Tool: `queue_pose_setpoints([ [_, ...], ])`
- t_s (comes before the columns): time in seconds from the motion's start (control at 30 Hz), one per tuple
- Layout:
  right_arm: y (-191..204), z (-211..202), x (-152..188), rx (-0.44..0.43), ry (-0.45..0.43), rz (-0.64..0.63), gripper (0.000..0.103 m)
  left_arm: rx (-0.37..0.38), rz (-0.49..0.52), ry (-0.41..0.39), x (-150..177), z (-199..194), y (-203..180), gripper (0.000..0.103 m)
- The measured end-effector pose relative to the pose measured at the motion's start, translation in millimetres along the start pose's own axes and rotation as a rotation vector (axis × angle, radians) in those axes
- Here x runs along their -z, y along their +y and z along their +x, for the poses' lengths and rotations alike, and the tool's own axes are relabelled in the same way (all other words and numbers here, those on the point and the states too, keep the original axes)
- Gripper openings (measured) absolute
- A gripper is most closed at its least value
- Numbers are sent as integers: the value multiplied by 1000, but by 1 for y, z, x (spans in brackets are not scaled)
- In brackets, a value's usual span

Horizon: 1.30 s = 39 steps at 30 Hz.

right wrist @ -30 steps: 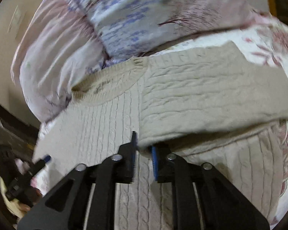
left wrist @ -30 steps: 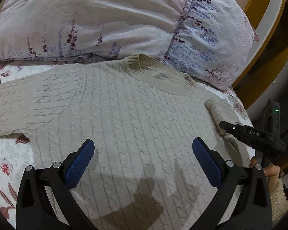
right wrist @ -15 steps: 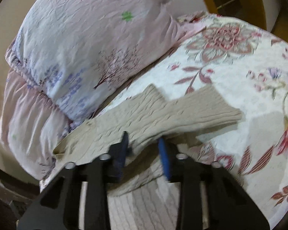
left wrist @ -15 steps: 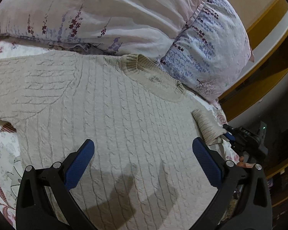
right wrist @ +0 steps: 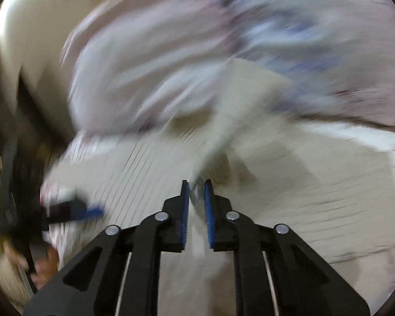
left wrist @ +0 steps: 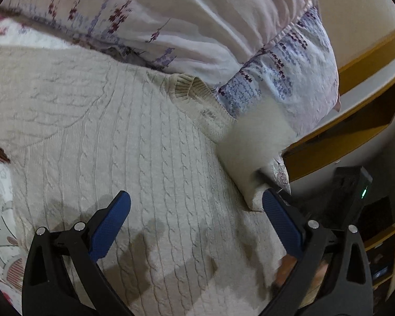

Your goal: Fold small clothes

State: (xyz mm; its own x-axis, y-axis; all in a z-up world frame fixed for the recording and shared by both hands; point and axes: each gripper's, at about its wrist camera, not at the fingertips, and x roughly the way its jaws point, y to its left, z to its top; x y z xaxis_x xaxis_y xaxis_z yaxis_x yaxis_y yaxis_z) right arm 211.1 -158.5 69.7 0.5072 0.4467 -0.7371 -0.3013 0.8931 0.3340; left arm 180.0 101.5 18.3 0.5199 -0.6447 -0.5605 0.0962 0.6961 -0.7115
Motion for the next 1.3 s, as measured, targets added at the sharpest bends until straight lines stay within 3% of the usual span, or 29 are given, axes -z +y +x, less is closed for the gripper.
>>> queue_pose_setpoints([
  [0.03, 10, 12, 6, -7, 51, -36, 37, 5, -12, 5, 0, 1, 1, 98],
  [0.1, 15, 20, 15, -13, 86, -51, 44, 17, -33, 17, -1, 4, 4, 93],
  [0.27, -18, -1, 28, -47, 97, 124, 49, 21, -82, 37, -4, 13, 9, 80],
  [0.5, -121, -62, 59, -25, -24, 591, 49, -5, -157, 45, -14, 26, 20, 66],
  [0.6, -164, -87, 81, 38, -105, 771, 50, -20, -172, 41, -19, 30, 24, 61],
  [0.73, -198, -88, 95, 26, -169, 925, 41, -36, -172, 39, -26, 39, 25, 48],
  [0.8, -206, -88, 93, 51, -192, 942, 38, -48, -160, 36, -29, 45, 24, 38],
  [0.87, -208, -83, 88, 79, -203, 935, 24, -49, -140, 42, -34, 51, 21, 16],
  [0.9, -209, -80, 85, 78, -208, 928, 9, -45, -127, 40, -36, 53, 20, 10],
  [1.0, -201, -86, 84, 86, -269, 901, 8, -47, -37, -21, -44, 44, 5, 8],
  [1.07, -194, -90, 84, 137, -290, 859, 8, -88, 29, -48, -45, 39, -3, 8],
  [1.23, -192, -77, 89, 218, -197, 848, 10, -202, 34, -21, -41, 46, 10, 7],
  [1.3, -189, -79, 90, 243, -188, 828, 18, -229, 24, 4, -39, 49, 16, 7],
])
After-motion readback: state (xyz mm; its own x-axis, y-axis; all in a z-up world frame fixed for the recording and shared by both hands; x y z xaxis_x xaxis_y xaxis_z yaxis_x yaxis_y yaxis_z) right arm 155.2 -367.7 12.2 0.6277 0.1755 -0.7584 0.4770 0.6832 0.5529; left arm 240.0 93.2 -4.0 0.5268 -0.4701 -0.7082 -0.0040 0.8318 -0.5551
